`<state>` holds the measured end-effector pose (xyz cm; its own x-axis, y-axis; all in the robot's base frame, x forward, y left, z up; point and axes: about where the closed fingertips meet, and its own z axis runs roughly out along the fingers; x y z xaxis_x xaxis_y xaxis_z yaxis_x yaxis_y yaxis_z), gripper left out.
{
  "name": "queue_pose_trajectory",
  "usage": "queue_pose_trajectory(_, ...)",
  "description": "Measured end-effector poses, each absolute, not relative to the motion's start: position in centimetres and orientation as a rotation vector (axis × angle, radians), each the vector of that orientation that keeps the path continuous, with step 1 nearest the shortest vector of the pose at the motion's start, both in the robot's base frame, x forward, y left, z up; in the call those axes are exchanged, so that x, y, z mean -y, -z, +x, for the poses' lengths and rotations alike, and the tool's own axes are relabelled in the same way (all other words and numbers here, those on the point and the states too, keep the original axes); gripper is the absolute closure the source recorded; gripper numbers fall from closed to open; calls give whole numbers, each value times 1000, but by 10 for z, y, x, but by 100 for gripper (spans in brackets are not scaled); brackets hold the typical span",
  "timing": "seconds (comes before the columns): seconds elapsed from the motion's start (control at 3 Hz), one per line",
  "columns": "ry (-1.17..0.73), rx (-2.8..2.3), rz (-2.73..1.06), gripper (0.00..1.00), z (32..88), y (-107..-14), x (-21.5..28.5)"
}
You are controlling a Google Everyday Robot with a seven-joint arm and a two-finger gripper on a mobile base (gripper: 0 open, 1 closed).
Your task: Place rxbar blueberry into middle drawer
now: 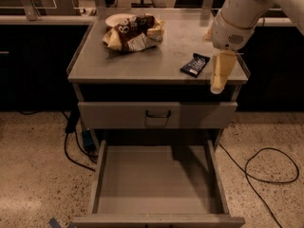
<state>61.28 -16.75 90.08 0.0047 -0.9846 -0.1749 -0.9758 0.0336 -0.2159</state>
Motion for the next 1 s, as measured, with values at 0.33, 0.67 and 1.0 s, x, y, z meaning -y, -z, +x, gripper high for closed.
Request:
queue_pose_trajectory(0.33, 70, -2019, -2036, 0, 629, -895, 165)
queue_pose_trajectory(0.67, 104, -1991, -2068, 0, 650, -894, 161)
queue_pose_trajectory(1.0, 90, -1967, -2101, 0, 667, -887, 155)
